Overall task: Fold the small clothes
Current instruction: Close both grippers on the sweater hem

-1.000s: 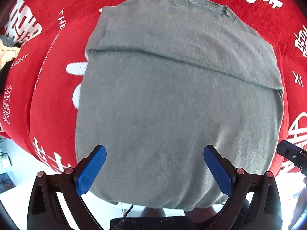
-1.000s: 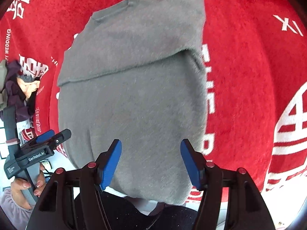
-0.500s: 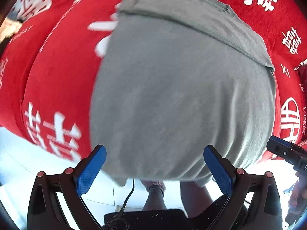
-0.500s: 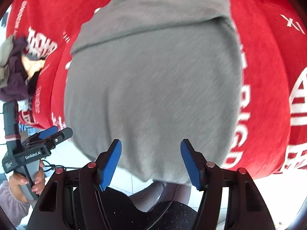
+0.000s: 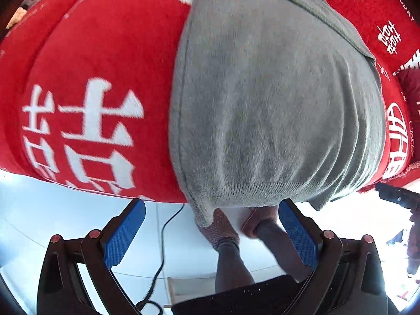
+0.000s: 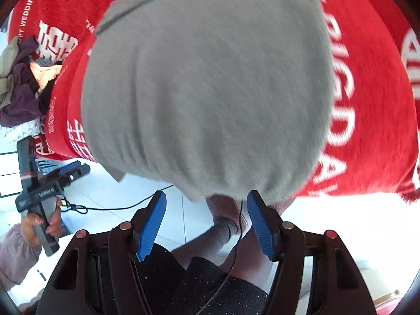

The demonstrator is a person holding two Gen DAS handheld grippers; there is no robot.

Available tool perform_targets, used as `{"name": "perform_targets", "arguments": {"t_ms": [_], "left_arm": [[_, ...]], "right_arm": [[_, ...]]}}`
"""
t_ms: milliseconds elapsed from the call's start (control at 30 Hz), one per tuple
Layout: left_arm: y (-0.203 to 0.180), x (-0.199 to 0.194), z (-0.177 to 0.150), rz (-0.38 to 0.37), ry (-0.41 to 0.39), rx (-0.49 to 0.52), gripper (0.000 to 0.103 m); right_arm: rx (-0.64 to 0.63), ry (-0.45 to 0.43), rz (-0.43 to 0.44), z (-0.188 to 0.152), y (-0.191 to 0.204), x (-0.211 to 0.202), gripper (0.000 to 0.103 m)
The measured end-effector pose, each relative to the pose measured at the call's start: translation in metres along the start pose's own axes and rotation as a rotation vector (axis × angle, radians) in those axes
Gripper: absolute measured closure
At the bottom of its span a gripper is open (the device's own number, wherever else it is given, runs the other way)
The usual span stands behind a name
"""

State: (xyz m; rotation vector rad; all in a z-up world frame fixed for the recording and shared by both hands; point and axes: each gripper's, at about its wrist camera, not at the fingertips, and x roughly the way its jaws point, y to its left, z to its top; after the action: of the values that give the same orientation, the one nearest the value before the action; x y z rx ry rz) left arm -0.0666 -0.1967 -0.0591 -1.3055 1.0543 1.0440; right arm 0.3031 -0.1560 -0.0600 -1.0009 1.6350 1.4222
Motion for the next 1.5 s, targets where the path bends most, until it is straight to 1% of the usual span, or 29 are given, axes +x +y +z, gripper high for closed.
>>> {"name": "perform_targets", "arguments": {"t_ms": [133, 233, 333, 400, 467, 533, 600, 667, 733, 767, 867, 933, 967, 1067, 1100, 1133, 1167, 1200, 1233, 1267, 1367, 1500], "left_arm": [[-0.002, 0.022, -0.001, -0.036, 0.011, 0.013, 0.001], [-0.002, 0.037, -0.007, -0.058, 0.020, 0.021, 0.001], [-0.002, 0.046, -0.009, -0.086, 0.018, 0.038, 0.001], [-0.005, 0.054, -0.009, -0.092, 0.020, 0.048, 0.001], [-0.006, 0.061, -0.013, -0.099, 0.019, 0.049, 0.001], [-0.006, 0.068, -0.017, -0.114, 0.017, 0.048, 0.001], [-0.005, 0.073, -0.022, -0.150, 0.026, 0.049, 0.001], [-0.009, 0.073, -0.026, -0.211, 0.019, 0.059, 0.001], [-0.019, 0.073, -0.027, -0.237, 0.007, 0.081, 0.001], [-0.023, 0.074, -0.028, -0.239, 0.006, 0.087, 0.001], [-0.022, 0.079, -0.031, -0.215, -0.008, 0.073, 0.002], [-0.019, 0.078, -0.032, -0.212, -0.013, 0.058, 0.010], [-0.017, 0.074, -0.029, -0.211, -0.013, 0.047, 0.012], [-0.011, 0.073, -0.029, -0.210, -0.004, 0.030, 0.023], [-0.008, 0.070, -0.027, -0.213, 0.005, 0.026, 0.031], [-0.006, 0.068, -0.025, -0.214, 0.014, 0.023, 0.046], [-0.003, 0.069, -0.025, -0.214, 0.029, 0.024, 0.056], [-0.001, 0.071, -0.025, -0.211, 0.043, 0.029, 0.082], [0.001, 0.073, -0.026, -0.217, 0.059, 0.032, 0.090], [0.004, 0.072, -0.026, -0.234, 0.061, 0.022, 0.090], [0.006, 0.061, -0.027, -0.270, 0.049, 0.009, 0.091], [0.005, 0.036, -0.030, -0.321, 0.017, 0.016, 0.091]], "right_arm": [[0.010, 0.022, -0.026, -0.009, -0.029, 0.014, 0.035], [-0.013, 0.036, -0.017, -0.010, -0.048, 0.028, 0.035], [-0.038, 0.041, -0.008, -0.010, -0.059, 0.042, 0.035], [-0.051, 0.047, 0.001, -0.008, -0.064, 0.051, 0.035], [-0.065, 0.070, 0.025, -0.008, -0.065, 0.059, 0.035], [-0.124, 0.085, 0.032, -0.009, -0.061, 0.064, 0.034], [-0.162, 0.076, 0.067, -0.011, -0.055, 0.062, 0.034], [-0.178, 0.069, 0.101, -0.010, -0.050, 0.061, 0.034], [-0.195, 0.061, 0.152, -0.008, -0.046, 0.059, 0.034], [-0.199, 0.060, 0.166, -0.007, -0.046, 0.058, 0.034], [-0.200, 0.068, 0.191, -0.004, -0.047, 0.065, 0.034], [-0.175, 0.082, 0.217, -0.005, -0.050, 0.072, 0.034], [-0.164, 0.084, 0.226, -0.004, -0.050, 0.074, 0.034], [-0.097, 0.074, 0.273, -0.007, -0.052, 0.080, 0.035], [-0.057, 0.067, 0.296, -0.007, -0.056, 0.079, 0.038], [0.006, 0.058, 0.326, -0.007, -0.061, 0.079, 0.042], [0.044, 0.052, 0.338, -0.008, -0.063, 0.081, 0.059], [0.093, 0.047, 0.344, -0.008, -0.068, 0.080, 0.091], [0.129, 0.049, 0.348, -0.009, -0.072, 0.080, 0.092], [0.138, 0.046, 0.353, -0.010, -0.072, 0.080, 0.092], [0.109, 0.046, 0.349, -0.016, -0.063, 0.073, 0.092], [0.115, 0.026, 0.402, -0.024, -0.051, 0.053, 0.092]]}}
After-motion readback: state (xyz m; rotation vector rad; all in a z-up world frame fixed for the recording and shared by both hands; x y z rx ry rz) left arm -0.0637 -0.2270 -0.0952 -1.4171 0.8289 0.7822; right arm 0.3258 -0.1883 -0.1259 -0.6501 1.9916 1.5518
